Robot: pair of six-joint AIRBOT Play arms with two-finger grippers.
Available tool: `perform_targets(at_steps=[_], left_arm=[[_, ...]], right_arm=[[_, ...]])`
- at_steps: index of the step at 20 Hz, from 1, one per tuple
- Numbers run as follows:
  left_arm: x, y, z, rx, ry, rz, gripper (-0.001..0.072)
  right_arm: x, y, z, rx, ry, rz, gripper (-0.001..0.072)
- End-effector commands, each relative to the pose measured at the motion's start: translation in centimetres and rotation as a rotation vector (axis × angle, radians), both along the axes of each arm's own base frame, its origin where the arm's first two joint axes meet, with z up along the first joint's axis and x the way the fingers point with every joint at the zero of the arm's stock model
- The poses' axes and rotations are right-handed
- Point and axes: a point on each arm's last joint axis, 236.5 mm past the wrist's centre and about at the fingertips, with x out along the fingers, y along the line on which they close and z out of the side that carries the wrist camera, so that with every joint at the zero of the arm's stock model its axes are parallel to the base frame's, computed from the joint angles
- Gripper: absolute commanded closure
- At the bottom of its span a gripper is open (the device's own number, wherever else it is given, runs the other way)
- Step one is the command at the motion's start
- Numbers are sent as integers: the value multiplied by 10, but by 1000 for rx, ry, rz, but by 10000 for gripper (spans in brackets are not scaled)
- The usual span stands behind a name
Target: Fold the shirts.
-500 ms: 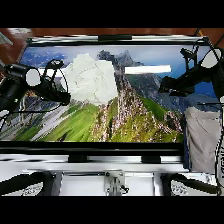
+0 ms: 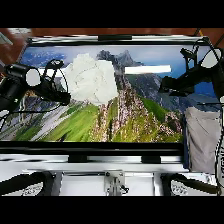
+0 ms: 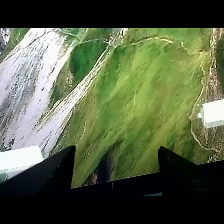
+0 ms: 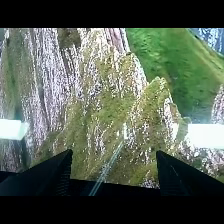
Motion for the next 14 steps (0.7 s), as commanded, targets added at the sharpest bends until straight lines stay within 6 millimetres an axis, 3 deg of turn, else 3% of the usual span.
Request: perform_targets(at_steps=[1,3,6,9,14], left_arm=[[0,0,0,0,1,0,105],[0,0,0,0,1,0,105],[2,-1,0,-10,-5,21,104],[19,-7,6,-64,-77,102,104],[68,-23,17,-133,-269,82,104]], right_arm=[[0,0,0,0,0,-1,87],[2,-1,0,-5,-11,7,86],[48,-4,16,-13,-215,-20,87],[74,0,33,37,-333,-81,87],[71,8,33,62,-318,-68,86]])
